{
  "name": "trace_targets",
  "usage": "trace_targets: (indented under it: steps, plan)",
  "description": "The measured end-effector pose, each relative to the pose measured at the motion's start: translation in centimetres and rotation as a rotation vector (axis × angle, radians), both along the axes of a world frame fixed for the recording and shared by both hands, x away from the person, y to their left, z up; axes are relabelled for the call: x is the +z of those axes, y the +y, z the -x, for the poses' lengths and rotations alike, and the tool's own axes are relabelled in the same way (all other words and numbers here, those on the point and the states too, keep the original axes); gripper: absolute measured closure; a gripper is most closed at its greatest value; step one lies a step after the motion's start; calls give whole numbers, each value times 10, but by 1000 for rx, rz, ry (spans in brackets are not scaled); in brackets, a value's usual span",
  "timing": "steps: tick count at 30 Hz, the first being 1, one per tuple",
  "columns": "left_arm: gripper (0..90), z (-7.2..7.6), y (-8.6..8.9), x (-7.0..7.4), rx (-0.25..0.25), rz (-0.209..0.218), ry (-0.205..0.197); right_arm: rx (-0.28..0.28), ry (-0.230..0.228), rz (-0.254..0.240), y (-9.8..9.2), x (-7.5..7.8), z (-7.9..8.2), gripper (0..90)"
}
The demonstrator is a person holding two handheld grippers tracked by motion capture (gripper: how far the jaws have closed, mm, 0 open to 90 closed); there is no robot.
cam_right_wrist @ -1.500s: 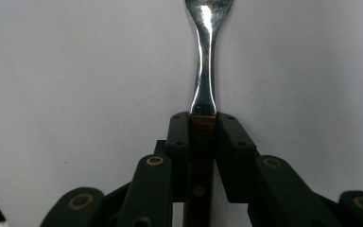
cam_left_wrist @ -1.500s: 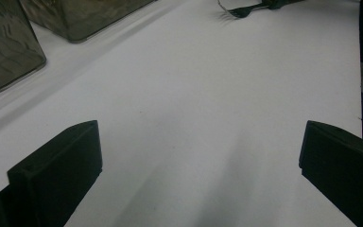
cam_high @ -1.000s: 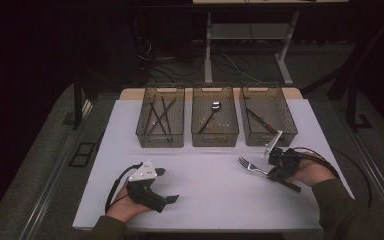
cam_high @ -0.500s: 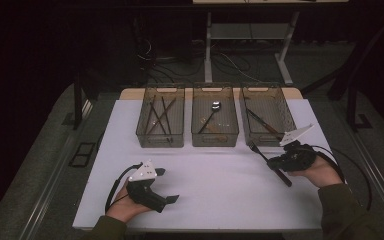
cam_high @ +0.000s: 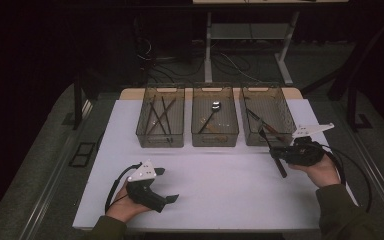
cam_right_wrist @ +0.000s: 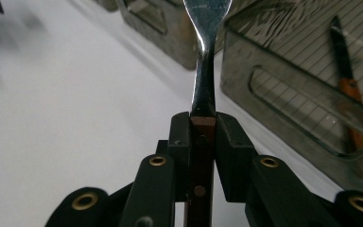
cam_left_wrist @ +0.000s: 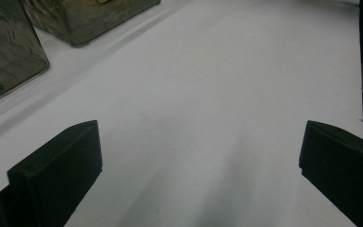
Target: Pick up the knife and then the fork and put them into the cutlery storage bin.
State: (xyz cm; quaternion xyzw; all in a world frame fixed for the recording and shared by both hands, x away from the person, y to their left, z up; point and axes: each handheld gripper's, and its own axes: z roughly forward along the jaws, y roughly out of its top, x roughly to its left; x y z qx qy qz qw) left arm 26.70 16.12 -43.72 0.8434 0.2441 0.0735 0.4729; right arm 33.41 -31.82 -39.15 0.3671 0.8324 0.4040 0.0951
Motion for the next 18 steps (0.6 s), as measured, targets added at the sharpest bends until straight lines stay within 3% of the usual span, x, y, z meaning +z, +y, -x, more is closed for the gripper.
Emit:
trace_targets:
  steps: [10,18]
  plan:
    - [0,-3,1,-2,12,4,-13,-104,-84,-86,-8,9,-2,773]
    - [0,-3,0,-3,21,-2,19,-190,-163,-149,-13,19,-7,773]
